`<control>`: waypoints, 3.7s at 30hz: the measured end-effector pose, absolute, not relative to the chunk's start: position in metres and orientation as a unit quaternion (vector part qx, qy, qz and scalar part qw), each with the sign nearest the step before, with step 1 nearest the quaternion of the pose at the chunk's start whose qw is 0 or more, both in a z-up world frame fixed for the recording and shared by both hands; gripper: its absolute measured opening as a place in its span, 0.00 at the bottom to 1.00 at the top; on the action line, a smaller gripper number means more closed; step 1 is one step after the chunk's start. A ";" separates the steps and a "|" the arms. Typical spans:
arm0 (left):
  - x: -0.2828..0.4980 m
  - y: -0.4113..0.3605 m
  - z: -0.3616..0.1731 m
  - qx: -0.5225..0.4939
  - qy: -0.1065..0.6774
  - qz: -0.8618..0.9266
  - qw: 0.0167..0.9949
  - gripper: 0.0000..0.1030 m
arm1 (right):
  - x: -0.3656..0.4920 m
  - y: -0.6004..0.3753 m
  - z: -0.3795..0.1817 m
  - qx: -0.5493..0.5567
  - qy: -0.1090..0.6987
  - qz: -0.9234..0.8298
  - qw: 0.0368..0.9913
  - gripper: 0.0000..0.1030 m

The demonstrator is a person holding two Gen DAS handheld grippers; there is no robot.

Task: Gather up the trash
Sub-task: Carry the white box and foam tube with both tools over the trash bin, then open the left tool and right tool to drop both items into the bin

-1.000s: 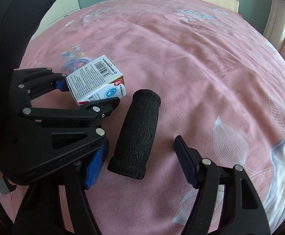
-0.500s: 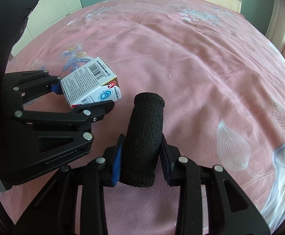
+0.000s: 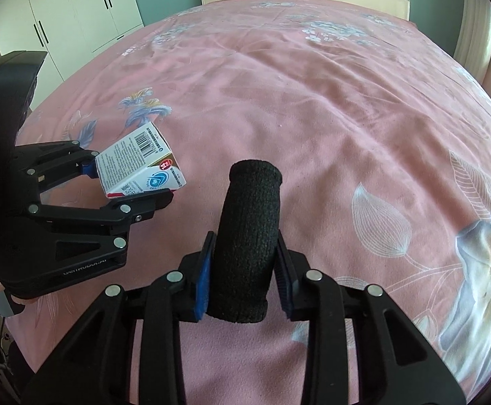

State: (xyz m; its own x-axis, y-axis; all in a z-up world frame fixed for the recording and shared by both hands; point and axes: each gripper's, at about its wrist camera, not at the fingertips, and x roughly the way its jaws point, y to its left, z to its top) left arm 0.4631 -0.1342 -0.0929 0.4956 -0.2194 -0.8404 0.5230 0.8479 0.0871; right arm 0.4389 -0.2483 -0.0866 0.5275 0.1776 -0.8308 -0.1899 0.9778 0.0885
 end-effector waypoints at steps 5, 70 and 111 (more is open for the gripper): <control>0.441 -0.125 -0.083 0.169 0.446 -0.228 0.849 0.47 | 0.417 -0.248 -0.076 -0.026 0.463 0.102 0.880 0.33; 0.067 -0.038 -0.228 0.227 0.540 -0.296 0.754 0.47 | 0.041 -0.151 -0.157 -0.117 0.541 0.321 0.769 0.33; 0.094 -0.063 -0.320 0.205 0.641 -0.265 0.691 0.47 | 0.104 -0.128 -0.254 -0.119 0.631 0.298 0.706 0.33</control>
State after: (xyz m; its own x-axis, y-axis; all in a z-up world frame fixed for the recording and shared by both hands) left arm 0.0939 -0.0627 -0.3197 0.0378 -0.1023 -0.9940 0.6284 0.7759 -0.0560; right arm 0.1042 -0.1284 -0.2544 0.0267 0.2709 -0.9622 -0.5718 0.7937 0.2076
